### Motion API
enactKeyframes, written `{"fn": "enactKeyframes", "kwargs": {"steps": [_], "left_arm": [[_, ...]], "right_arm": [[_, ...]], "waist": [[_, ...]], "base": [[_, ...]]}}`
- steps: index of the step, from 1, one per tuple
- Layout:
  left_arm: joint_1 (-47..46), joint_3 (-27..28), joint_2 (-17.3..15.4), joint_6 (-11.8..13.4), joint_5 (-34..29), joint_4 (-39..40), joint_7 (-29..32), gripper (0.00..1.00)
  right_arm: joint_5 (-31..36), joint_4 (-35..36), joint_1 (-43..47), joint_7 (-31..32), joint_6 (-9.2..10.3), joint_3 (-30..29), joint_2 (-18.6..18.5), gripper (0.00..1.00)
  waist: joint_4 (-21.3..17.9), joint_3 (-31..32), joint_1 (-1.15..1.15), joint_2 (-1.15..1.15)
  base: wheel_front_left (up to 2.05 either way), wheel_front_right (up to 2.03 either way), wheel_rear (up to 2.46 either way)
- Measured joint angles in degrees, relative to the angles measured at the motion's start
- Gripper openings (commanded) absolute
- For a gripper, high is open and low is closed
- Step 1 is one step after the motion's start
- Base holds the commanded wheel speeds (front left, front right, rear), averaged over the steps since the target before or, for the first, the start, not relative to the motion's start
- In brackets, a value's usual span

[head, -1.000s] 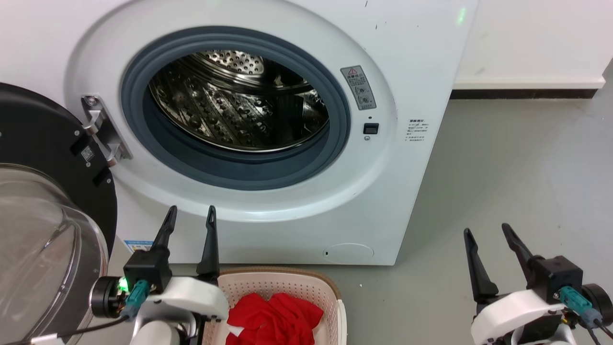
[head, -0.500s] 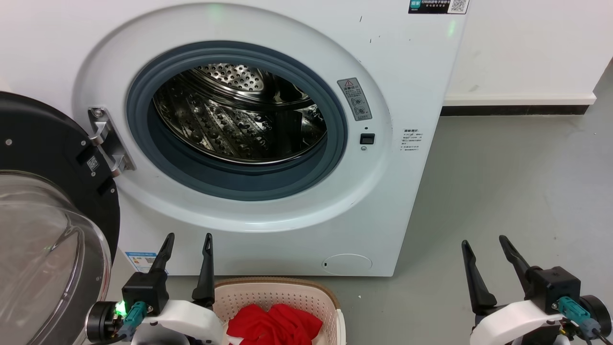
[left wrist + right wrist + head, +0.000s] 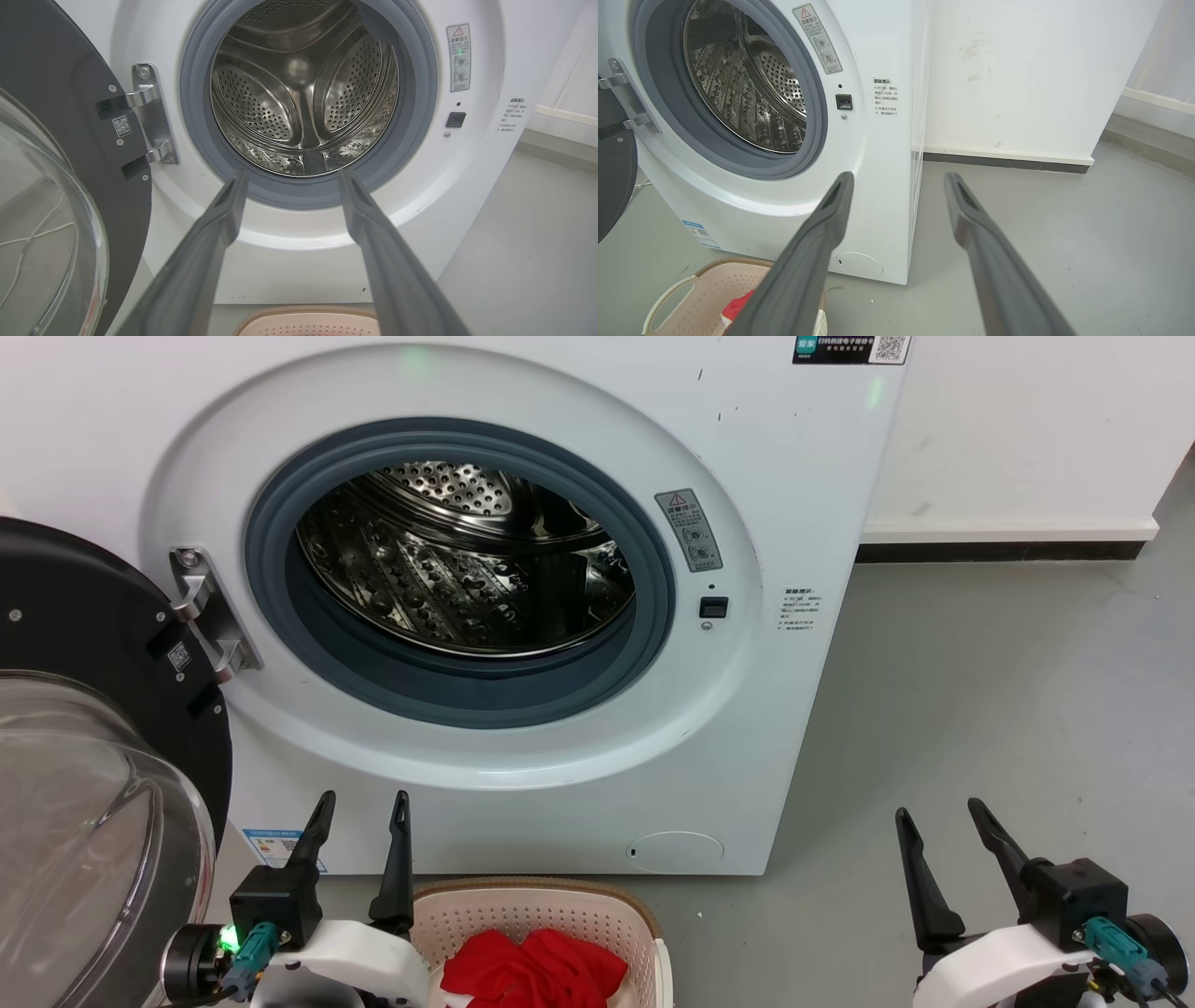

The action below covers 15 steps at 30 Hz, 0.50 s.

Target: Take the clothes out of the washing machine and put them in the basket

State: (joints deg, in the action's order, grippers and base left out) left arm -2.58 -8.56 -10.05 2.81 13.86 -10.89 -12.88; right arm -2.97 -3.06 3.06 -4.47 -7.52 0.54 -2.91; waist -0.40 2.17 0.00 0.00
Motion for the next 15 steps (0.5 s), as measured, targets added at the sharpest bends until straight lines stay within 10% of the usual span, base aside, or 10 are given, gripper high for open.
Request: {"fn": "enactKeyframes", "kwargs": {"steps": [3,4,15], "left_arm": [[0.00,-0.14,-0.14,0.07,0.00,-0.01,-0.07,1.00],[0.00,-0.14,-0.14,0.07,0.00,-0.01,-0.07,0.00],[0.88,1.41,1.16,-0.88,8.28,-2.22,2.58,0.00]], "right_arm": [[-0.01,0.00,0.20,-0.01,0.01,-0.05,0.00,1.00],[-0.01,0.00,0.20,-0.01,0.01,-0.05,0.00,0.00],[-9.80,-2.60,0.98,0.86,0.00,-0.20,-0.03,0.00]], "waist": [[0.01,0.04,0.00,0.00],[0.01,0.04,0.00,0.00],[0.07,-0.09,0.00,0.00]], "base": [[0.00,0.00,0.00],[0.00,0.00,0.00],[0.00,0.00,0.00]]}}
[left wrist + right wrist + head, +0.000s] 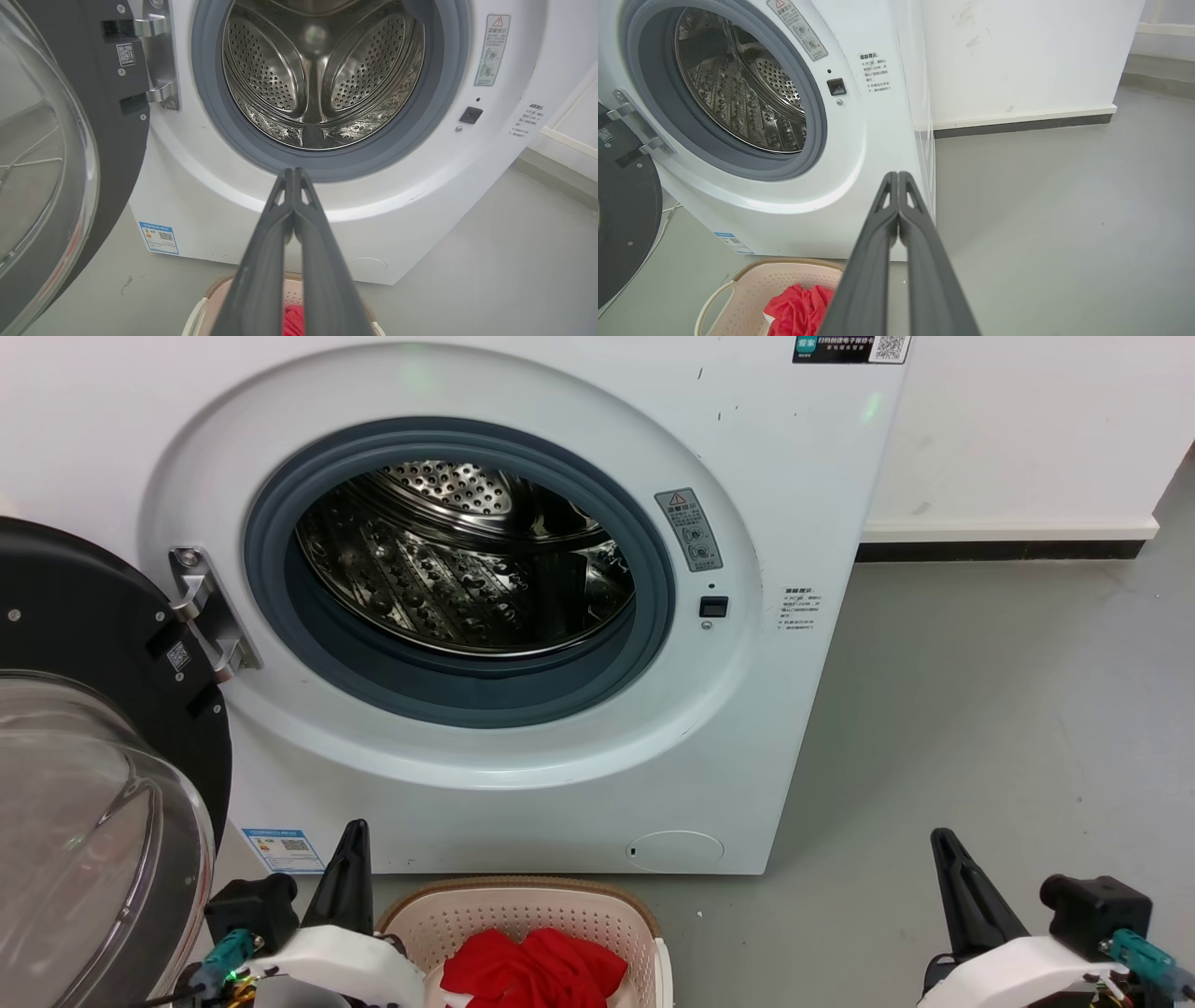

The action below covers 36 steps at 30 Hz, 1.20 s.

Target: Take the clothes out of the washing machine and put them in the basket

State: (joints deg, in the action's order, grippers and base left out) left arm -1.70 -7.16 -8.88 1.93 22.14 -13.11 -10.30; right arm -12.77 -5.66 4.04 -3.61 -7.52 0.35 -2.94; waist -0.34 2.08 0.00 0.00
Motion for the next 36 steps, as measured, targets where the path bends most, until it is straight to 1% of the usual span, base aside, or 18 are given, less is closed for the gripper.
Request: {"fn": "enactKeyframes", "kwargs": {"steps": [15,36], "left_arm": [[-0.25,2.47,1.02,-1.96,14.16,-0.01,3.20,0.00],[-1.25,5.75,2.43,-4.00,30.28,-0.21,7.14,0.00]], "right_arm": [[-16.55,-1.71,-1.80,1.65,0.00,-0.88,-0.33,0.00],[-35.12,-3.60,-4.07,3.64,0.01,-1.99,-0.52,0.00]], "waist": [[0.04,-0.30,0.00,0.00],[0.10,-0.70,0.00,0.00]], "base": [[0.00,0.00,0.00],[0.00,0.00,0.00]]}}
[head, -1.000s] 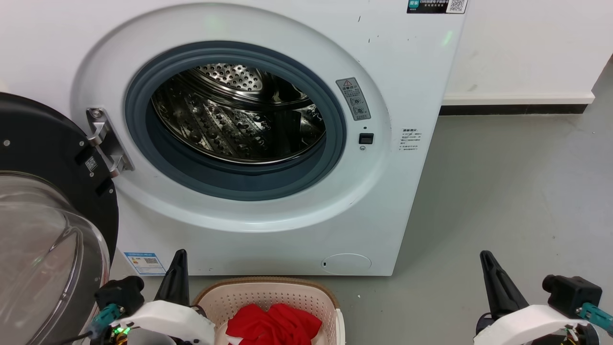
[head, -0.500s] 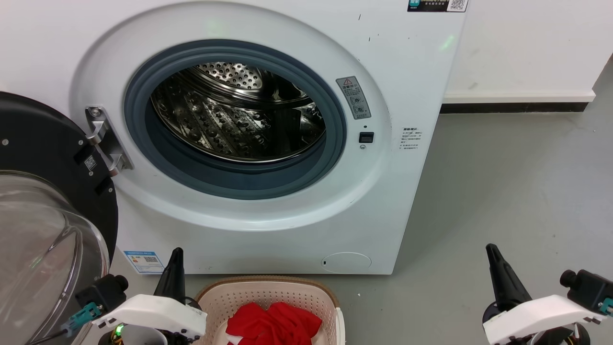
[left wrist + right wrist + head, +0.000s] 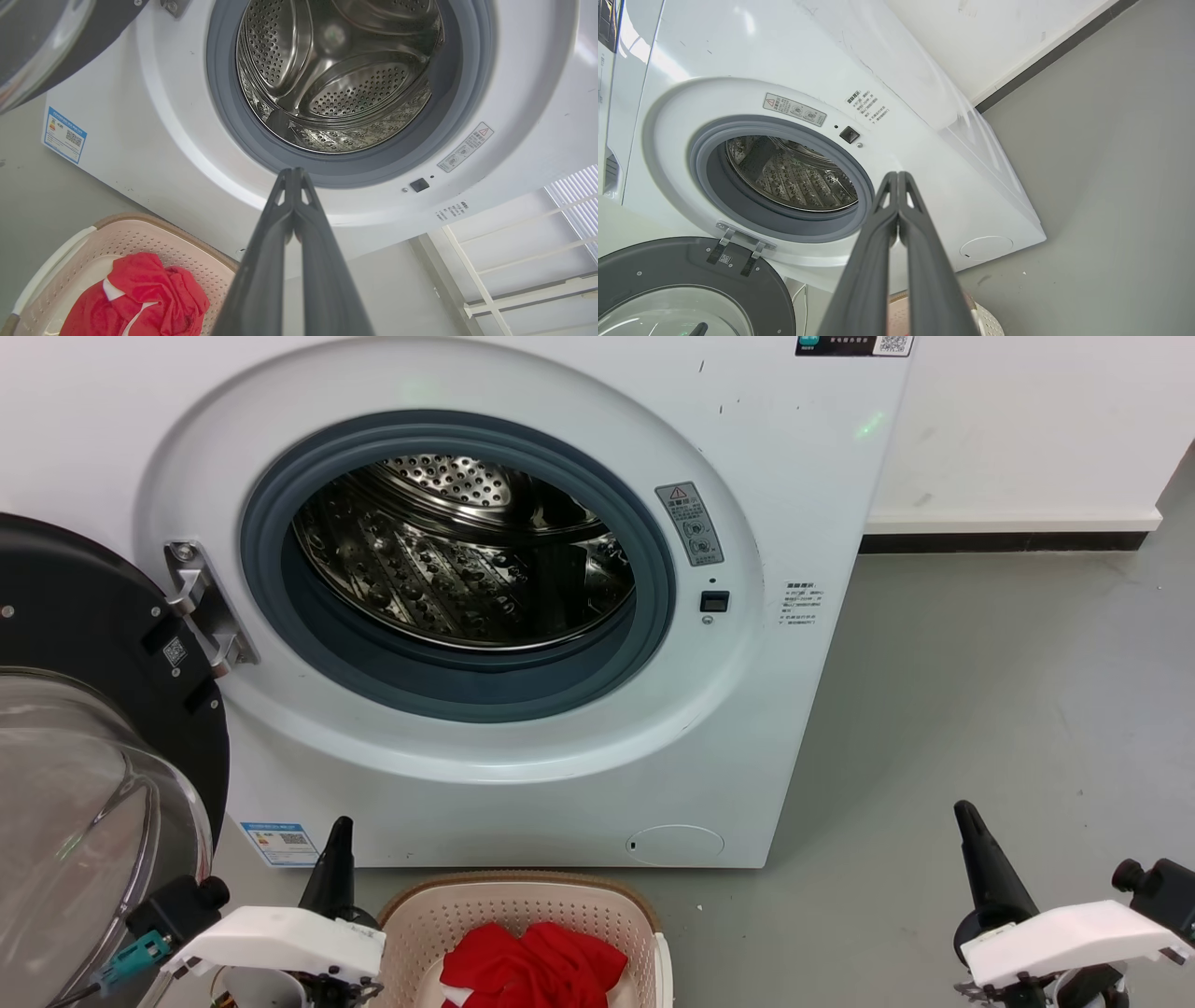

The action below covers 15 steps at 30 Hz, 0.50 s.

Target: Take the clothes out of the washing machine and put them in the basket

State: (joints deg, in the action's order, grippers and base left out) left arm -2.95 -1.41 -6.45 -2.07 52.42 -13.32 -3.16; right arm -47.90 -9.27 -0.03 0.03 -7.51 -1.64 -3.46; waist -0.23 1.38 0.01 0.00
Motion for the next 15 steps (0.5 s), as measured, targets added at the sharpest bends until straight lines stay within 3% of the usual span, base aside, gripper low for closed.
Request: {"fn": "enactKeyframes", "kwargs": {"steps": [15], "left_arm": [[-0.84,1.91,1.00,-1.32,9.58,-0.15,2.25,0.00]], "right_arm": [[-10.85,-1.10,-1.22,1.20,0.01,-0.89,-0.05,0.00]], "waist": [[0.04,-0.29,0.00,0.00]], "base": [[0.00,0.00,0.00]]}}
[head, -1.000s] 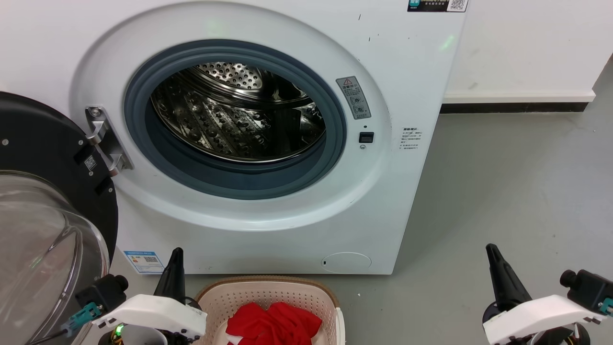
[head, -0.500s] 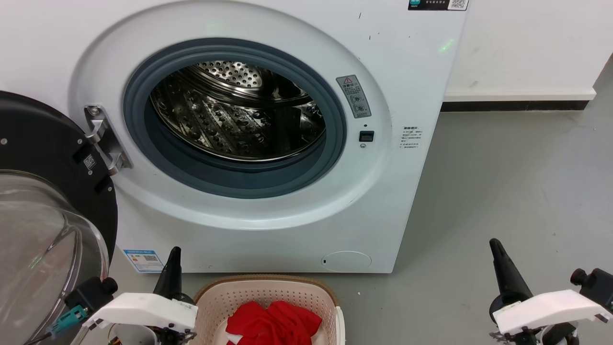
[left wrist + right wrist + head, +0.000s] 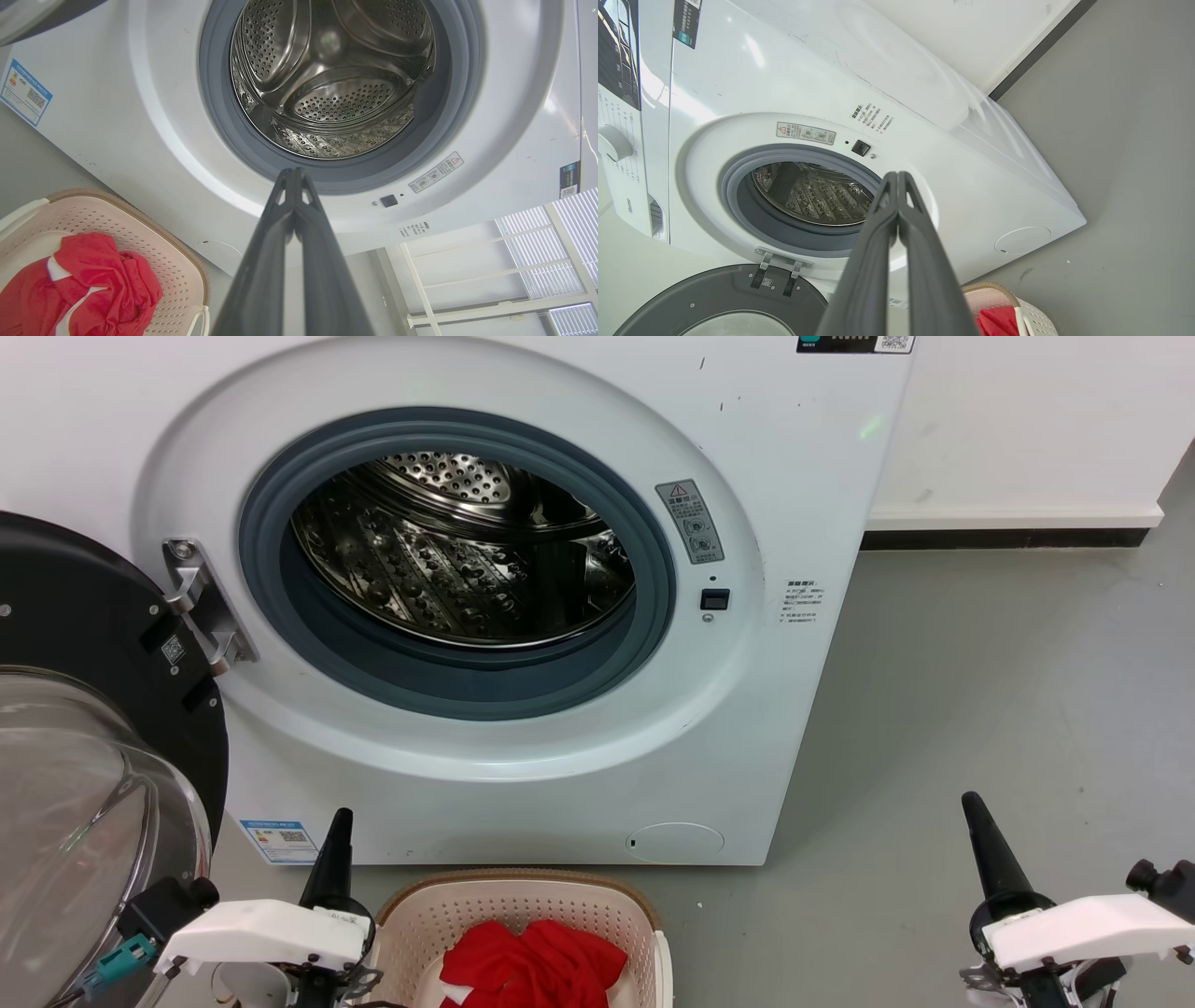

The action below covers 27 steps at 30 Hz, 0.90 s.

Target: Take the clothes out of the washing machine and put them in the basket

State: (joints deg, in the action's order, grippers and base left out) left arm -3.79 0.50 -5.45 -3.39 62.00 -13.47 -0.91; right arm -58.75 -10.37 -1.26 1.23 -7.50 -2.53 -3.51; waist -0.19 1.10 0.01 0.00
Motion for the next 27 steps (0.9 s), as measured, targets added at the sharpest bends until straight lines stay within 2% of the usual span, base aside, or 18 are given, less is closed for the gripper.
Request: {"fn": "enactKeyframes", "kwargs": {"steps": [27], "left_arm": [[-1.08,2.92,1.05,-1.78,14.23,-0.26,3.50,0.00]], "right_arm": [[-16.14,-1.66,-2.19,2.13,0.00,-1.38,-0.02,0.00]], "waist": [[0.08,-0.52,0.00,0.00]], "base": [[0.00,0.00,0.00]]}}
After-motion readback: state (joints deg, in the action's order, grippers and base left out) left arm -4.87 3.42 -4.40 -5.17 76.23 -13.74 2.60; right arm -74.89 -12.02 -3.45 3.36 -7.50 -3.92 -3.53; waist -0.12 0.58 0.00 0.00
